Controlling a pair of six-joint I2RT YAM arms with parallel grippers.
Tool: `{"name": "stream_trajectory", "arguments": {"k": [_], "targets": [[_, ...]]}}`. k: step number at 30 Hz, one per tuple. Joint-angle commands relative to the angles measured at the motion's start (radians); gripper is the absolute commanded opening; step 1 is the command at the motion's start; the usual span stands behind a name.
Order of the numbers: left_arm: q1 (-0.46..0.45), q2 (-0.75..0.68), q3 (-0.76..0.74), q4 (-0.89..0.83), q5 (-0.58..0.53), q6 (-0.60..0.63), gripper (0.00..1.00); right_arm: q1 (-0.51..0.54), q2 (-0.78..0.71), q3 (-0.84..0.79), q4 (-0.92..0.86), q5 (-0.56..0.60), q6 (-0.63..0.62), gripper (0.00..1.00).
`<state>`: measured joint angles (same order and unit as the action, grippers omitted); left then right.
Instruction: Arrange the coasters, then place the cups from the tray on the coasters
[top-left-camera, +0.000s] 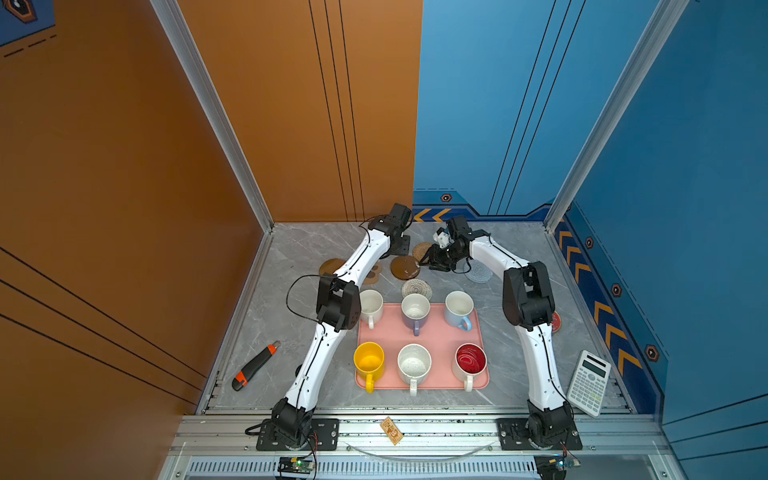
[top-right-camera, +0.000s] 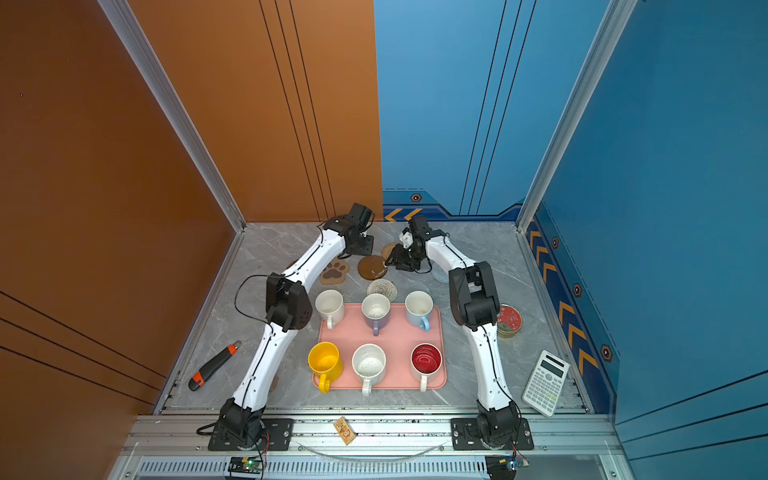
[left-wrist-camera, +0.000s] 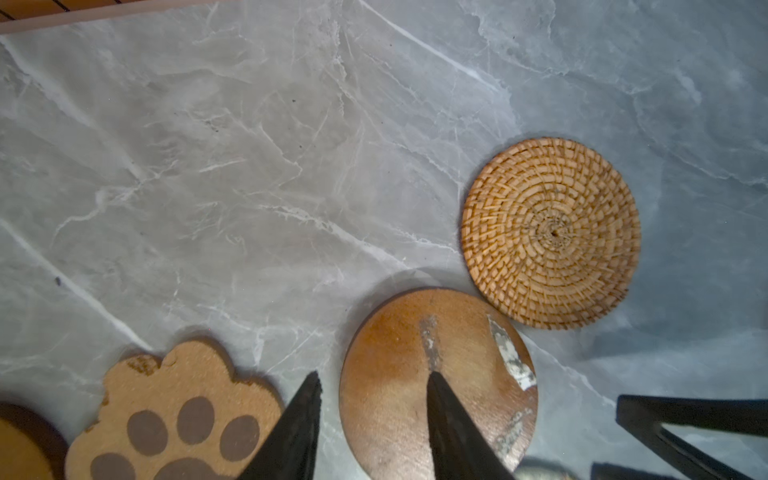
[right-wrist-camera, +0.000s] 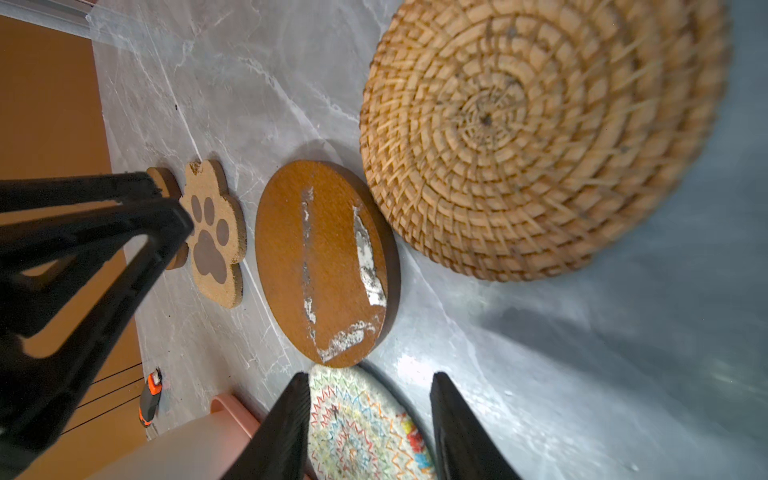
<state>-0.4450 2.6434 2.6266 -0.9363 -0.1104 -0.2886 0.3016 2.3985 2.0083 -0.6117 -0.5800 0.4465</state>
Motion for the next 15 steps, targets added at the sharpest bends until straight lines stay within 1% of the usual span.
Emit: {"name": "stream_trajectory", "arguments": {"k": [1,8,15], "targets": [[0.017,0.045,0.028,0.014,0.042,-0.025,0.43,0.006,0.042,0.049,-0.028,-0.024,0.023,0.46],[0.032,0.073,0.017,0.081,0.112,-0.061,0.41,0.010,0.106,0.116,-0.028,-0.047,0.050,0.46],[0.036,0.093,0.013,0.103,0.139,-0.070,0.39,0.032,0.158,0.180,-0.037,-0.077,0.057,0.46]]}}
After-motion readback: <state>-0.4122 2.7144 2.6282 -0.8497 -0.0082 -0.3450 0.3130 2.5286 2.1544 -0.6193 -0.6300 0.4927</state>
